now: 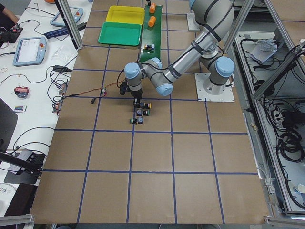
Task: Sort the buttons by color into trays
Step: 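Grasp a black switch with the left gripper while the right gripper hovers, then carry the switch toward the belt while the right gripper moves toward the belt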
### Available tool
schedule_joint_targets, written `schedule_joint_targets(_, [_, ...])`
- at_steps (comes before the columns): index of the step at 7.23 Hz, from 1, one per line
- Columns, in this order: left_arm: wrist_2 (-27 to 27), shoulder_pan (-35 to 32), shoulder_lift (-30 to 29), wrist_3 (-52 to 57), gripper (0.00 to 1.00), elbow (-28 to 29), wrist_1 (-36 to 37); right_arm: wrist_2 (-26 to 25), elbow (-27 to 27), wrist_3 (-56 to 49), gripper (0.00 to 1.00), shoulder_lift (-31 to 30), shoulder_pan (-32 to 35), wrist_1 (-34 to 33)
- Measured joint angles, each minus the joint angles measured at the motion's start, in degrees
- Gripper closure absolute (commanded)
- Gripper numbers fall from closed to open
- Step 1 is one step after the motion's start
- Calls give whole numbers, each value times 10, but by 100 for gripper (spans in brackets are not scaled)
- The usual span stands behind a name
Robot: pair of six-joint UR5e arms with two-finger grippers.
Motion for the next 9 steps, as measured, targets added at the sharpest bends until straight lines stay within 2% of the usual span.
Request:
schedule_joint_targets(1, [2, 0, -2, 0, 42, 0, -1, 0, 1, 0, 0, 3, 0, -3])
schedule_joint_targets(2, [4, 1, -4, 0, 99, 0, -2, -1, 1, -2, 0, 6, -2, -9])
schedule_joint_targets(5, [0, 1, -1, 0, 100, 2, -14, 1, 10, -11, 0, 8, -20, -25])
schedule_joint_targets(7, [-24, -8, 21, -13, 100, 26, -78, 5, 31, -11, 0, 6, -22, -35])
schedule_joint_targets(9, [-47, -47, 54, -73, 100, 77, -163, 9, 41, -17, 0, 7, -22, -45])
